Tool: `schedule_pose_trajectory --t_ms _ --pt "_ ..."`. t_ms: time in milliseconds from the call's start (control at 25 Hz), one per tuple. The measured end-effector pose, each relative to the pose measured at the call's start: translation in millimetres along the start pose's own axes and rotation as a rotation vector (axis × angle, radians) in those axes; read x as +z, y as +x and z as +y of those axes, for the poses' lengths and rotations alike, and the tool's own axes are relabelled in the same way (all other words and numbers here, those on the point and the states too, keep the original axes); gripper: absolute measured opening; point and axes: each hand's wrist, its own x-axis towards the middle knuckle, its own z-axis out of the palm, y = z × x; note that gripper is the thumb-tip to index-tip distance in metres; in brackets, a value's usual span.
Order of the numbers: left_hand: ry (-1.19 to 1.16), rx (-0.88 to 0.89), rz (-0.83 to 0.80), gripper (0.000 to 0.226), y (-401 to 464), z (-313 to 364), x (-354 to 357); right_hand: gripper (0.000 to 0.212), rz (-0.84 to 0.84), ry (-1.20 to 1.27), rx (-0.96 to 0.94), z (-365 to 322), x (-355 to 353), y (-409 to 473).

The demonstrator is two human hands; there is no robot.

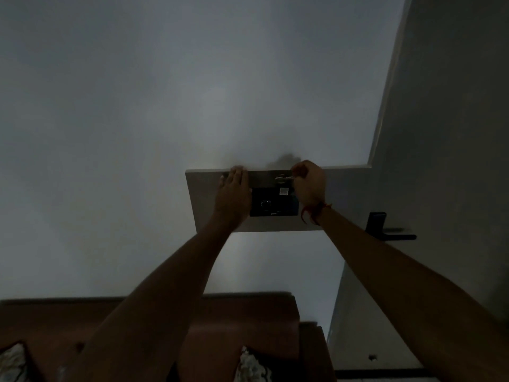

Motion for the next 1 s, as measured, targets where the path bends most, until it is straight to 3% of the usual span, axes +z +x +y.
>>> schedule_pose_trajectory --t_ms 120,320,480,600,720,800,880,1000 --pt "0.006 0.0 0.001 0.06 -0.2 0.8 0.1 0.013 0.026 -0.024 0.098 4.8 7.5 -0.8" --pt "0.013 -0.003 0.008 0.059 0.1 0.1 0.2 0.009 -0.05 0.044 0.109 3.4 16.8 -2.9" --pt "0.01 0.0 0.009 0.06 0.5 -0.3 1.4 0.013 -0.085 0.048 -0.006 -3.7 15.4 -6.2" --pt "0.018 0.005 0.008 0.062 -1.3 -0.3 3.1 0.017 -0.225 0.061 -0.156 -10.4 12.3 -9.2" --pt "0.009 0.003 0.024 0.06 0.4 -0.6 2.8 0.027 -0.254 0.139 -0.135 -11.9 10.7 -6.6" --pt "-0.002 0.002 0.025 0.06 0.4 -0.3 1.6 0.032 -0.156 0.043 -0.114 -8.3 5.4 -5.3" --pt "0.002 0.0 0.009 0.059 -2.4 -1.6 0.6 0.031 -0.103 -0.152 -0.207 1.0 -2.3 -8.1" --pt "-0.011 -0.007 0.012 0.059 4.5 0.5 -1.4 0.027 -0.281 -0.412 -0.354 2.0 -5.7 0.6"
